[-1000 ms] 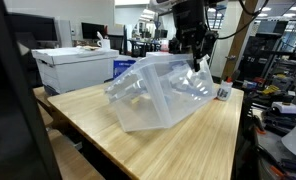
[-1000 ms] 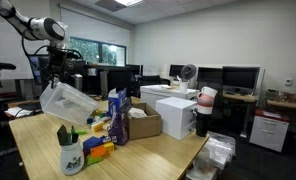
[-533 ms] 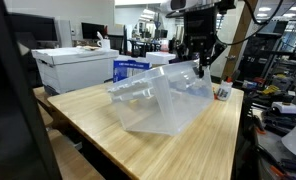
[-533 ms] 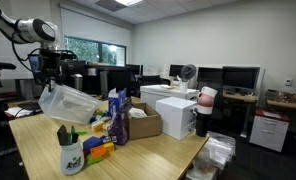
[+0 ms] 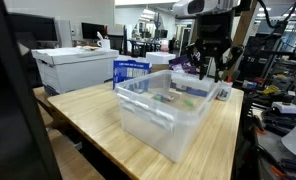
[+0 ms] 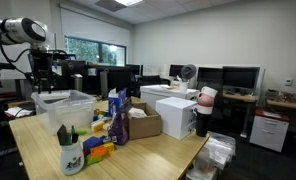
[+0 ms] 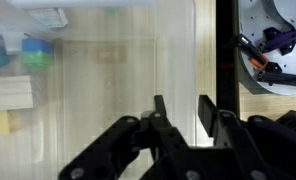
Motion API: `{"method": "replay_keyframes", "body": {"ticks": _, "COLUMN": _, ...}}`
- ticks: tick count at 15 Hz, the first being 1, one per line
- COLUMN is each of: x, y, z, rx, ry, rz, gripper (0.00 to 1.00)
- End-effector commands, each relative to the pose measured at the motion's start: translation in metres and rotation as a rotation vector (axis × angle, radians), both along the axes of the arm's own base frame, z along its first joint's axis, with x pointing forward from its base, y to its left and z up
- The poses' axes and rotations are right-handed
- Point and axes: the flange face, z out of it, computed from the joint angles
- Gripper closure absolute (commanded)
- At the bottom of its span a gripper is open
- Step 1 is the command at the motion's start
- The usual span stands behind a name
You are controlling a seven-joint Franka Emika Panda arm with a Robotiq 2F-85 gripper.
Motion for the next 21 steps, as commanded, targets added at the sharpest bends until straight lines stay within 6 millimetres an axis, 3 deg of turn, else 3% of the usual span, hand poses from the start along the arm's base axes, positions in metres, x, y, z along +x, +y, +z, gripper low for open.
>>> {"method": "replay_keyframes", "body": {"ticks": 1, "x": -0.014, "y": -0.006, "z": 0.007, "rx": 0.025, "ry": -0.012, "rz": 0.023, "gripper": 0.29}}
{"method": "replay_keyframes", "body": {"ticks": 6, "x": -0.008, "y": -0.015, "z": 0.007, "rx": -0.007, "ry": -0.063, "rz": -0.165, "gripper": 0.06}}
{"method": "replay_keyframes", "body": {"ticks": 8, "x": -0.003, "y": -0.021, "z": 0.004, "rx": -0.017, "ry": -0.072, "rz": -0.256, "gripper": 0.02}}
{"method": "replay_keyframes", "body": {"ticks": 9, "x": 0.000, "y": -0.026, "z": 0.003, "rx": -0.021, "ry": -0.076, "rz": -0.301, "gripper": 0.42}}
{"method": "replay_keyframes", "body": {"ticks": 10, "x": 0.002, "y": -0.030, "z": 0.001, "rx": -0.028, "ry": -0.083, "rz": -0.344, "gripper": 0.38}}
{"method": "replay_keyframes", "body": {"ticks": 12, "x": 0.005, "y": -0.039, "z": -0.003, "rx": -0.053, "ry": -0.095, "rz": -0.429, "gripper": 0.40}}
{"method": "replay_keyframes", "body": {"ticks": 21, "x": 0.017, "y": -0.082, "z": -0.022, "rx": -0.110, "ry": -0.108, "rz": -0.817, "gripper": 0.84}}
